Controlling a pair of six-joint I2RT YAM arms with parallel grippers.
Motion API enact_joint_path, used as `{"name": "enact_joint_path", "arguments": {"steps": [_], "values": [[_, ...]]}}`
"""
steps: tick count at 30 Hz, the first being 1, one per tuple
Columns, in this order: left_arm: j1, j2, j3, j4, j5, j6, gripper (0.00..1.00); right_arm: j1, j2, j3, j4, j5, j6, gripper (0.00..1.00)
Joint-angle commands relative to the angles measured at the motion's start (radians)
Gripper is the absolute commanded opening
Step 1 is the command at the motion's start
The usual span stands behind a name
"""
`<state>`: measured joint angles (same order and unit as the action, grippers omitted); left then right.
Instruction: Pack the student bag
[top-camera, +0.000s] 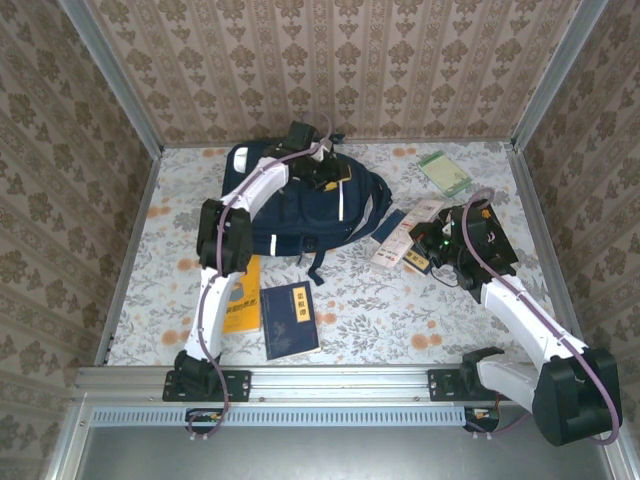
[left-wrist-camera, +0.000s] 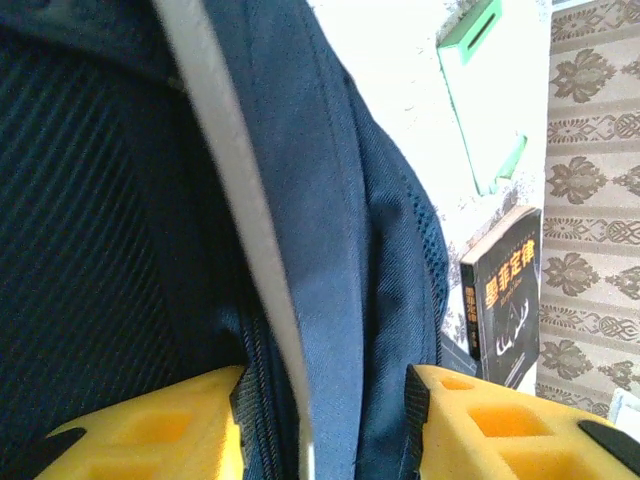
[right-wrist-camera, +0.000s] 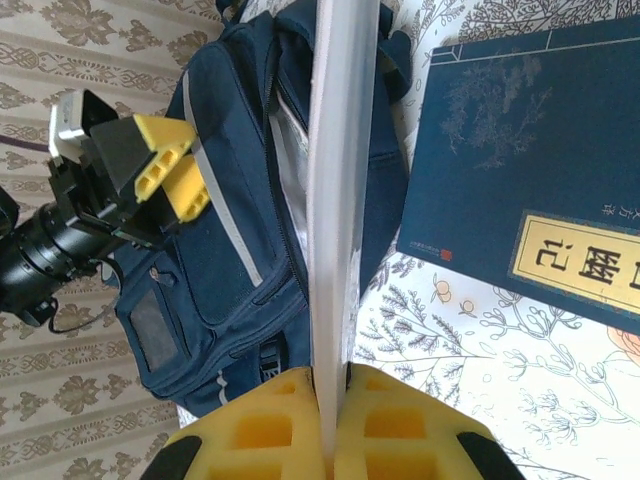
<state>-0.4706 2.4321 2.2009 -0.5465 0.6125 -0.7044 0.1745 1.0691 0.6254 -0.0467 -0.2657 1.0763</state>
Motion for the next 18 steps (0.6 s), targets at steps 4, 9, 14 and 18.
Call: {"name": "enact_joint_path", "arguments": {"steps": [4,9,14,18], "values": [[-0.008,0.076,0.076,0.010,0.018,-0.048,0.41,-0.008,0.020,-0.024,0.065,-0.042,-0.008,0.00],[-0.015,0.129,0.153,-0.035,-0.009,-0.041,0.36,-0.016,0.016,-0.026,0.067,-0.051,-0.009,0.00],[-0.028,0.141,0.216,-0.125,-0.083,0.008,0.14,-0.027,-0.006,-0.027,0.053,-0.053,-0.013,0.00],[-0.030,0.097,0.215,-0.189,-0.148,0.070,0.00,-0.039,-0.043,-0.018,0.023,-0.050,-0.030,0.00]]}}
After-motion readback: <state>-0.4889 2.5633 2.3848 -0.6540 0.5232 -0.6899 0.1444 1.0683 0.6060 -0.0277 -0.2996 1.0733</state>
